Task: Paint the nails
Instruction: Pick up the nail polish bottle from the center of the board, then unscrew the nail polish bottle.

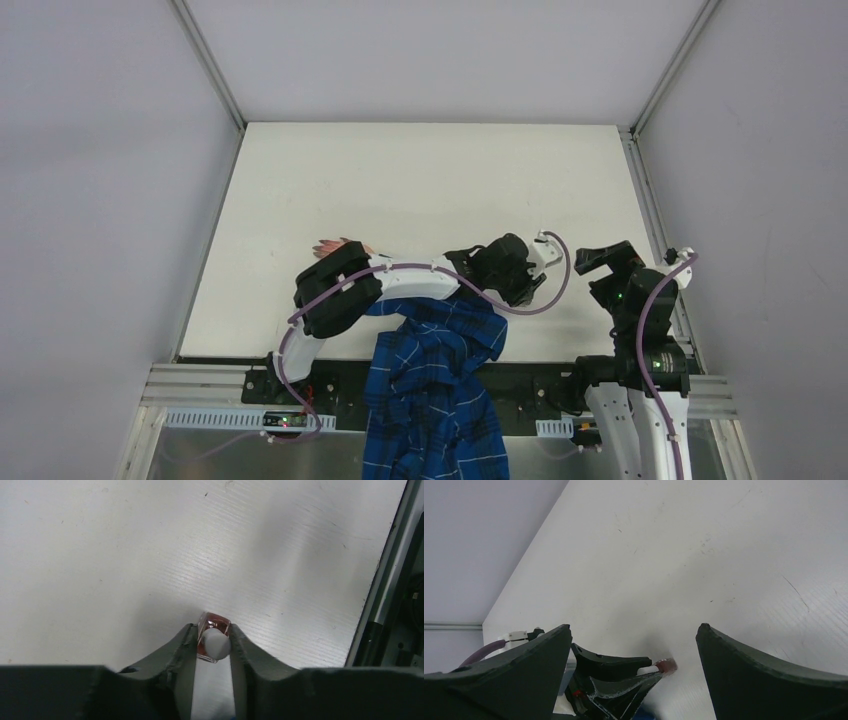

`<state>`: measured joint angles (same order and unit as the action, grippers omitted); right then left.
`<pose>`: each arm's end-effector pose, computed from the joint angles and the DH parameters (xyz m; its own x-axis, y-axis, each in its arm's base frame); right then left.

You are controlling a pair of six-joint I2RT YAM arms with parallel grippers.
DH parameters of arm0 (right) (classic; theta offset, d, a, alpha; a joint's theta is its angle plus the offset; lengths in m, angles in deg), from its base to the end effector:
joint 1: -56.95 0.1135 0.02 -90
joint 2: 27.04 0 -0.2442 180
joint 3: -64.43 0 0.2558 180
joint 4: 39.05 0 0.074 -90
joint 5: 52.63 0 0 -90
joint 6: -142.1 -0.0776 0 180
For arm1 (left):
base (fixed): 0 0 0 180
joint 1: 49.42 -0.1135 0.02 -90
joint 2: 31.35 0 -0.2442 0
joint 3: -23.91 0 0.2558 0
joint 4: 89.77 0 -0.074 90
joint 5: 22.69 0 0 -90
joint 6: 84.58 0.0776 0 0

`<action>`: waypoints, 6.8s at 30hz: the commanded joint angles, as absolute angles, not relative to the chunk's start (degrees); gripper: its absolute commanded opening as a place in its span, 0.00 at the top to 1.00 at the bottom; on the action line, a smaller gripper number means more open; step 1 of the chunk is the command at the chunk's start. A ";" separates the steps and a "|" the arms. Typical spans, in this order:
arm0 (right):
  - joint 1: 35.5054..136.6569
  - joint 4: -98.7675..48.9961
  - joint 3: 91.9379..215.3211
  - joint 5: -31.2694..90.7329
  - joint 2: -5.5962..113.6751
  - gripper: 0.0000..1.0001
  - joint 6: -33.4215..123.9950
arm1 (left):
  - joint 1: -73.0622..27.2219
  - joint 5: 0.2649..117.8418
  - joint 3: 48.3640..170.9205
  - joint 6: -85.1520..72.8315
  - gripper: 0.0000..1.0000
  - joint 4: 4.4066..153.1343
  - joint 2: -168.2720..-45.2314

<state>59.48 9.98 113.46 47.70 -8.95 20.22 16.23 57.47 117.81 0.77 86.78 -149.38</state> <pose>0.1507 -0.0073 0.2742 -0.1964 0.5114 -0.8366 0.2716 0.8482 0.4548 0.1947 -0.4624 0.1548 -0.2681 0.3987 -0.8770 0.9415 0.3016 -0.1507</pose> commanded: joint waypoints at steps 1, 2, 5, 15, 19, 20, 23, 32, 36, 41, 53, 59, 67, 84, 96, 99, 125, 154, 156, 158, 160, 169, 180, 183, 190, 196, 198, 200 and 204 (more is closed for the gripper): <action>59.77 10.02 114.03 49.03 -8.41 0.01 21.23 | 16.83 59.58 119.83 2.49 0.78 88.27 -149.81; 59.77 10.01 114.03 49.01 -8.41 0.01 21.25 | 16.89 59.77 119.78 2.63 0.85 88.27 -149.78; 59.77 10.00 114.03 49.03 -8.41 0.01 21.25 | 17.26 60.74 119.13 2.87 0.94 88.27 -149.19; 59.77 9.50 114.05 46.71 -7.56 0.01 21.91 | 17.16 65.24 112.31 -4.19 1.00 87.44 -137.74; 59.77 7.00 113.33 40.82 -5.27 0.01 23.88 | 16.48 66.45 115.45 -8.35 1.00 72.80 -131.33; 59.77 5.73 112.92 38.50 -4.57 0.01 24.80 | 16.09 65.64 116.54 -9.37 1.00 68.50 -130.37; 59.76 0.42 111.60 24.68 -1.68 0.01 27.69 | 13.66 59.85 114.72 -13.98 1.00 64.16 -125.61; 60.49 -19.16 108.89 -10.23 6.36 0.01 28.34 | -0.84 32.82 106.65 -28.53 1.00 62.68 -113.73; 64.78 -24.11 109.81 -15.26 8.04 0.02 27.82 | -5.62 26.49 106.50 -24.69 1.00 61.80 -112.91; 75.36 -24.95 112.11 -7.76 11.49 0.03 29.88 | -9.27 21.16 106.61 -18.02 1.00 61.81 -112.04; 100.49 -37.38 112.50 12.96 22.03 0.17 33.25 | -9.87 22.75 101.66 -10.45 1.00 61.98 -101.40; 105.81 -39.48 112.74 19.49 23.24 0.27 34.53 | -9.87 22.56 101.21 -11.60 1.00 62.71 -101.41; 109.87 -40.43 113.33 26.03 23.89 0.32 37.77 | -9.87 21.27 100.96 -12.74 1.00 63.76 -101.51; 110.54 -41.74 113.98 22.41 22.75 0.46 38.79 | -9.88 16.65 100.22 -15.92 1.00 67.44 -101.53; 110.57 -41.31 113.67 22.17 21.25 0.70 38.92 | -9.96 16.66 98.83 -17.16 1.00 70.15 -101.31; 110.57 -40.94 113.60 22.15 21.00 0.70 38.65 | -9.96 17.09 98.73 -17.17 1.00 70.15 -101.22; 112.56 -40.81 115.81 59.47 28.27 1.00 40.30 | -10.13 31.29 95.88 -22.05 1.00 69.65 -101.26; 106.74 -39.28 111.01 47.94 21.43 1.00 31.52 | -11.00 48.99 92.03 -15.14 0.10 69.85 -86.45; 103.94 -39.79 110.48 39.18 19.07 1.00 30.74 | -10.97 47.26 92.05 -15.32 0.10 70.46 -85.59; 101.77 -41.32 109.74 29.92 16.89 1.00 29.72 | -10.92 43.31 92.22 -15.73 0.10 71.74 -85.57; 100.37 -42.94 109.35 22.65 15.40 1.00 28.68 | -10.92 38.98 92.09 -16.60 0.10 73.82 -85.59; 99.89 -52.76 112.09 1.71 21.58 1.00 23.85 | -10.43 27.27 90.81 -19.32 0.11 81.06 -85.25; 102.64 -55.19 115.33 0.85 26.44 1.00 25.23 | -8.50 21.91 90.92 -23.34 0.29 84.36 -89.06; 103.26 -55.11 115.80 1.03 26.71 1.00 25.79 | -8.29 21.96 90.98 -24.07 0.32 84.41 -89.82; 103.71 -54.57 115.98 1.32 26.57 1.00 26.48 | -8.11 20.68 90.92 -24.64 0.49 85.18 -90.17; 103.76 -54.36 115.52 2.02 25.85 1.00 26.68 | -8.11 20.00 90.94 -25.14 0.67 85.57 -90.39; 103.76 -54.27 115.55 2.10 25.86 1.00 26.78 | -8.11 19.53 91.07 -25.38 0.70 85.71 -90.73; 103.78 -54.22 115.61 2.09 25.88 1.00 26.84 | -8.11 18.99 91.24 -25.58 0.73 85.78 -91.03; 103.73 -53.69 115.68 2.76 26.33 1.00 27.43 | -8.02 18.41 91.35 -25.71 0.88 85.98 -91.28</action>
